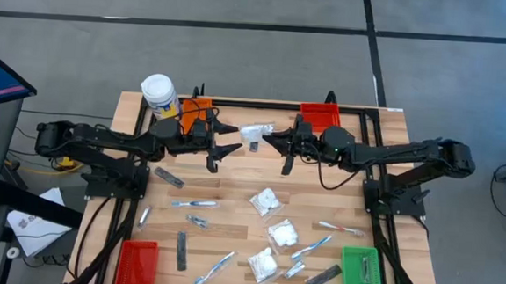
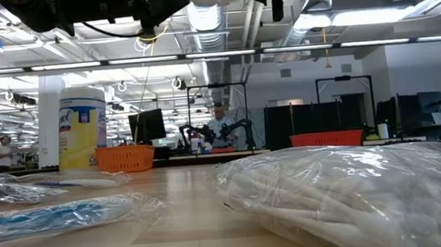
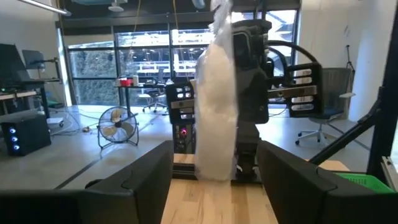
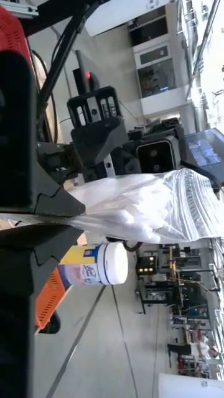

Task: Pick & Place Travel size toiletries
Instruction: Put the cotton pack into the top red bin

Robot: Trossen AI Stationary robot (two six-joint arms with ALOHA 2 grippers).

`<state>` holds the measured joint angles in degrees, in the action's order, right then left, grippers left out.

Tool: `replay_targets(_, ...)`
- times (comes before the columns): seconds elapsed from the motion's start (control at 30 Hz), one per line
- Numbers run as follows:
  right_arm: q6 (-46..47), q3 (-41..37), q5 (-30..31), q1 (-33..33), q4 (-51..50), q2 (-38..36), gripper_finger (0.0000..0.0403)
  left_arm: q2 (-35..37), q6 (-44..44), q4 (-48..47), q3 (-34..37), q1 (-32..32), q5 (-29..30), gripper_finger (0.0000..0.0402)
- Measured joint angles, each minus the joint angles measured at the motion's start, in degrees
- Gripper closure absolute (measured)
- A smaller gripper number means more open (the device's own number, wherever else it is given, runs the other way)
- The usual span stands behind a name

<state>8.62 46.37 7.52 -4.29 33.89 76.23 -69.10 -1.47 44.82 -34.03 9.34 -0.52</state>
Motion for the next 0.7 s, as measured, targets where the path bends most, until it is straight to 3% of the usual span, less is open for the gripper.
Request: replay_targets(0.7,1.1,-0.2,0.0,0.1,2.8,2.0,0.0396,0.0,0.4,0.5,0.0,0.0,-1.3,0.0200)
